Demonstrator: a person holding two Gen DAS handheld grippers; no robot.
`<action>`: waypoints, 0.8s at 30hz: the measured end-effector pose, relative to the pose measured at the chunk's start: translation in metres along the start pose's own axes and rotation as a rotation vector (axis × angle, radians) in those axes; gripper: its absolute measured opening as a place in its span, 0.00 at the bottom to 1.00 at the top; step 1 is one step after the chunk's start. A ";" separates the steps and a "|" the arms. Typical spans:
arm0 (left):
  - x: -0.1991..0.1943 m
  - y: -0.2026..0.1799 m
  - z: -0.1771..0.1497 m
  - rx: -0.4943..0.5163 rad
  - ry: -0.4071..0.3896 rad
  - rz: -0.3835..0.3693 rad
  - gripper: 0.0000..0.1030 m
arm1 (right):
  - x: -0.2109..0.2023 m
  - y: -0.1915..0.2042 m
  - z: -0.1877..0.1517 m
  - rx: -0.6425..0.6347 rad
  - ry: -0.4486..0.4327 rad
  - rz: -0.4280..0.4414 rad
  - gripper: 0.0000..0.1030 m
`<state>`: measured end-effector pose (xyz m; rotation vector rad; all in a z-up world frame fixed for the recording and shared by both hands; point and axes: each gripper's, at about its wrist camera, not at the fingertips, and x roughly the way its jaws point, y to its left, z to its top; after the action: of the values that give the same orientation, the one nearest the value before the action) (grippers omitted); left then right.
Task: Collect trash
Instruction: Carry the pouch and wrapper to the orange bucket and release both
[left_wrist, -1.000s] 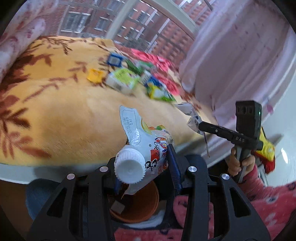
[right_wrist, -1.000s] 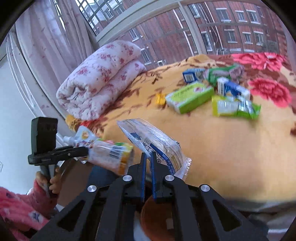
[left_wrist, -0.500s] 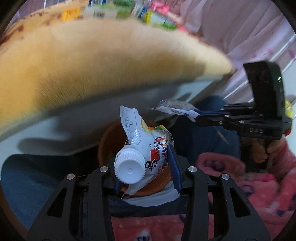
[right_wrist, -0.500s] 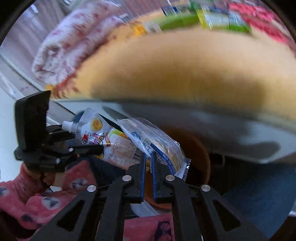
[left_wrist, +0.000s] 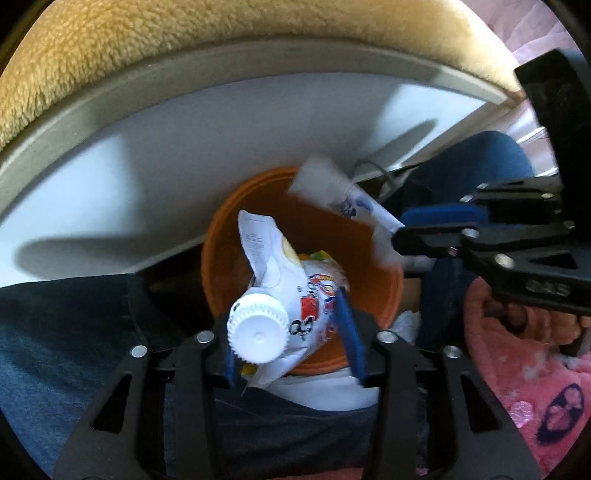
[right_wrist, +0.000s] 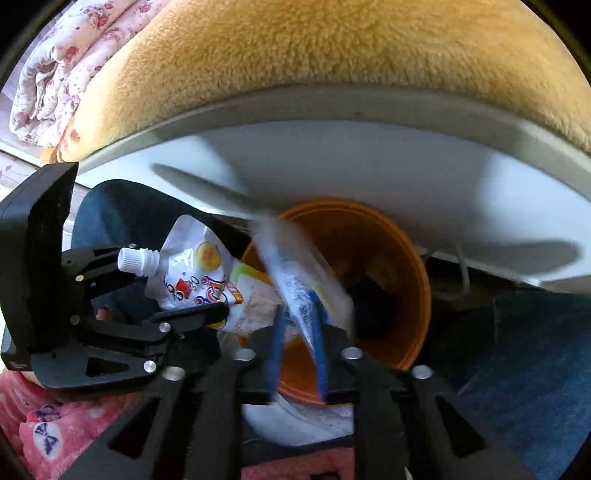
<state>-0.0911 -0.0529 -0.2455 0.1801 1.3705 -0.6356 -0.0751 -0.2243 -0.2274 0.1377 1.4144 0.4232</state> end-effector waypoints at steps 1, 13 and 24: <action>0.002 -0.002 0.002 0.000 -0.001 0.036 0.77 | -0.001 0.000 0.000 0.004 -0.002 -0.004 0.63; -0.008 0.002 0.009 -0.029 -0.019 0.070 0.80 | -0.034 -0.014 -0.008 0.081 -0.106 0.018 0.75; -0.015 0.003 0.008 -0.025 -0.021 0.080 0.80 | -0.036 -0.019 -0.007 0.104 -0.108 0.015 0.75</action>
<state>-0.0836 -0.0492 -0.2308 0.2069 1.3440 -0.5526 -0.0809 -0.2562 -0.2021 0.2525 1.3295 0.3499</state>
